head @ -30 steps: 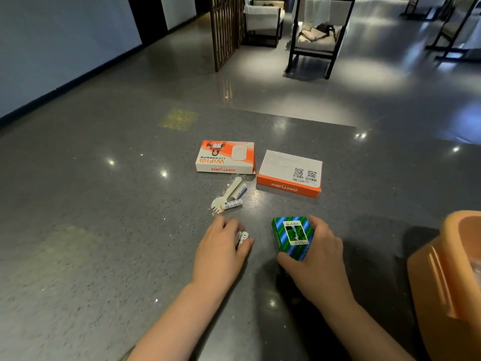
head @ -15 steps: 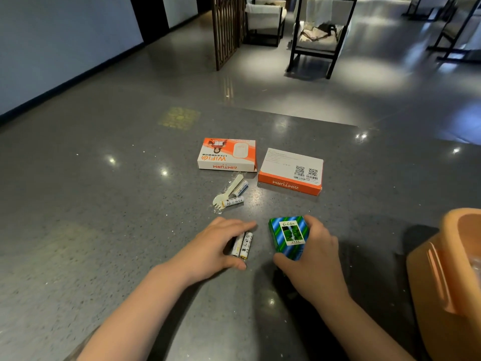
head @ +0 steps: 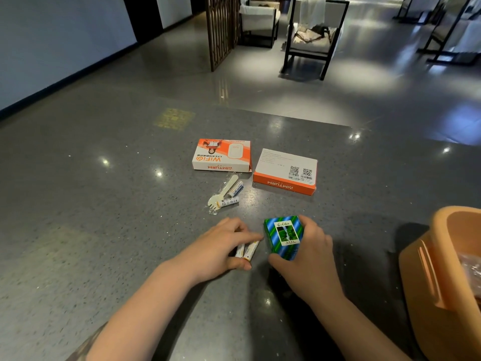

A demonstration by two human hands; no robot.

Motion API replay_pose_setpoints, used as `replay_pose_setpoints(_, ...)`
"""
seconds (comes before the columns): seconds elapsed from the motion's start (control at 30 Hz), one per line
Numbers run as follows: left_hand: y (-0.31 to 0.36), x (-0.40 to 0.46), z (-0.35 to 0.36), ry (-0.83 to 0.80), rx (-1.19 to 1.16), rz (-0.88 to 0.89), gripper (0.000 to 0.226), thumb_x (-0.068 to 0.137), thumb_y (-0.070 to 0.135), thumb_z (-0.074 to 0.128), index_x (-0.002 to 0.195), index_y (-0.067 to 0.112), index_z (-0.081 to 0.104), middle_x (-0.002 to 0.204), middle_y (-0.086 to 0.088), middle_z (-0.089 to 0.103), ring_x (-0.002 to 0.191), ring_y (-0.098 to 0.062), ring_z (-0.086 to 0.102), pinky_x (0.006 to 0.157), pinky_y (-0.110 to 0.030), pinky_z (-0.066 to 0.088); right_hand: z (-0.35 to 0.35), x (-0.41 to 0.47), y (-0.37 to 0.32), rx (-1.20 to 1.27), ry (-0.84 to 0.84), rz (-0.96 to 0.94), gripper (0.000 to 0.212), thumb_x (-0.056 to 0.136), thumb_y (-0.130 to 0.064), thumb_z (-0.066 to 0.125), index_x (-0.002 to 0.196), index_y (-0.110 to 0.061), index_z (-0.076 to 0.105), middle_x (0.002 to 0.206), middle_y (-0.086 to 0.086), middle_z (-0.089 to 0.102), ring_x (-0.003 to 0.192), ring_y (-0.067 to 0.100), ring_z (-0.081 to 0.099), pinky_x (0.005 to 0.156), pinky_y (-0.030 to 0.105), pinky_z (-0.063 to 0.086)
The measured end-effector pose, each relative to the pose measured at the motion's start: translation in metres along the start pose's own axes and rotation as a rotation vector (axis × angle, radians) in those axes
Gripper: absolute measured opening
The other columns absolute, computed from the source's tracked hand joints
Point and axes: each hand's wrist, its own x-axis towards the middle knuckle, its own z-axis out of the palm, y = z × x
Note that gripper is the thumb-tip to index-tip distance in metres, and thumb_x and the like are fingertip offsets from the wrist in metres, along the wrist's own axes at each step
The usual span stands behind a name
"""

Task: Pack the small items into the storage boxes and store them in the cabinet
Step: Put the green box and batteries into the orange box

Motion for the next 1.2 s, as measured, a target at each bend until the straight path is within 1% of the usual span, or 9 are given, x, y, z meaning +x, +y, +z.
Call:
replay_pose_setpoints(0.17, 0.002, 0.0, -0.001, 0.03, -0.001, -0.023, 0.06, 0.075, 0.04, 0.073, 0.128, 0.028, 0.049, 0.121, 0.005, 0.047, 0.116, -0.01, 0.039, 0.098, -0.026, 0.034, -0.001, -0.003, 0.002, -0.013, 0.005, -0.007, 0.099, 0.062, -0.041, 0.08, 0.144, -0.022, 0.029, 0.132, -0.004, 0.043, 0.114, 0.011, 0.035, 0.093, 0.029, 0.038)
replay_pose_setpoints(0.3, 0.004, -0.004, -0.001, 0.094, -0.024, -0.031, 0.057, 0.071, 0.04, 0.076, 0.121, 0.025, 0.055, 0.116, 0.007, 0.051, 0.108, -0.008, 0.045, 0.091, -0.018, 0.036, -0.007, -0.005, 0.0, -0.042, -0.002, -0.039, 0.094, 0.062, -0.037, 0.079, 0.141, -0.017, 0.033, 0.128, 0.0, 0.047, 0.11, 0.012, 0.039, 0.092, 0.027, 0.04)
replay_pose_setpoints(0.43, 0.015, -0.016, -0.009, 0.223, -0.087, -0.086, 0.056, 0.065, 0.039, 0.082, 0.114, 0.022, 0.061, 0.105, 0.006, 0.055, 0.094, -0.009, 0.053, 0.086, -0.027, 0.045, -0.022, -0.014, -0.007, 0.002, 0.056, -0.068, 0.08, 0.061, -0.03, 0.078, 0.132, -0.015, 0.044, 0.117, 0.002, 0.052, 0.104, 0.018, 0.043, 0.091, 0.032, 0.042)
replay_pose_setpoints(0.6, 0.061, -0.02, -0.037, 0.467, -0.153, -0.055, 0.055, 0.059, 0.038, 0.084, 0.109, 0.027, 0.063, 0.095, 0.016, 0.054, 0.084, 0.0, 0.052, 0.074, -0.007, 0.038, -0.069, -0.025, -0.014, 0.071, 0.069, -0.098, 0.084, 0.065, -0.044, 0.075, 0.137, -0.028, 0.035, 0.124, -0.009, 0.045, 0.107, 0.005, 0.034, 0.093, 0.028, 0.04)
replay_pose_setpoints(0.7, 0.102, -0.015, -0.052, 0.486, -0.131, 0.035, 0.054, 0.059, 0.038, 0.083, 0.108, 0.027, 0.064, 0.094, 0.018, 0.055, 0.084, -0.001, 0.052, 0.074, -0.007, 0.039, -0.107, -0.038, -0.012, 0.081, 0.165, -0.122, 0.084, 0.063, -0.046, 0.073, 0.137, -0.03, 0.036, 0.124, -0.011, 0.045, 0.106, 0.003, 0.035, 0.092, 0.026, 0.038)
replay_pose_setpoints(0.83, 0.161, 0.004, -0.051, 0.524, -0.15, 0.159, 0.052, 0.055, 0.043, 0.076, 0.104, 0.028, 0.065, 0.085, 0.013, 0.058, 0.08, -0.003, 0.052, 0.071, -0.004, 0.037, -0.161, -0.066, 0.014, 0.129, 0.265, -0.112, 0.079, 0.061, -0.043, 0.071, 0.133, -0.029, 0.041, 0.118, -0.012, 0.048, 0.108, 0.009, 0.044, 0.096, 0.032, 0.042)
replay_pose_setpoints(0.97, 0.225, 0.038, -0.02, 0.455, -0.218, 0.272, 0.053, 0.052, 0.043, 0.077, 0.101, 0.026, 0.065, 0.085, 0.008, 0.06, 0.077, -0.008, 0.054, 0.07, -0.01, 0.041, -0.214, -0.098, 0.072, 0.152, 0.339, 0.011, 0.077, 0.055, -0.047, 0.071, 0.126, -0.034, 0.042, 0.113, -0.018, 0.05, 0.107, 0.006, 0.05, 0.093, 0.033, 0.046)
replay_pose_setpoints(1.1, 0.281, 0.068, 0.02, 0.37, -0.295, 0.36, 0.054, 0.05, 0.042, 0.077, 0.101, 0.029, 0.066, 0.087, 0.01, 0.06, 0.078, -0.003, 0.054, 0.07, -0.007, 0.04, -0.263, -0.13, 0.135, 0.186, 0.388, 0.131, 0.082, 0.054, -0.047, 0.072, 0.129, -0.036, 0.04, 0.117, -0.019, 0.052, 0.111, 0.01, 0.051, 0.094, 0.037, 0.048)
replay_pose_setpoints(1.2, 0.31, 0.086, 0.044, 0.351, -0.298, 0.359, 0.054, 0.051, 0.046, 0.075, 0.102, 0.032, 0.065, 0.091, 0.014, 0.059, 0.083, -0.001, 0.053, 0.07, -0.003, 0.038, -0.291, -0.144, 0.173, 0.21, 0.418, 0.164, 0.068, 0.054, -0.038, 0.074, 0.115, -0.044, 0.045, 0.107, -0.019, 0.061, 0.1, 0.004, 0.06, 0.085, 0.032, 0.053)
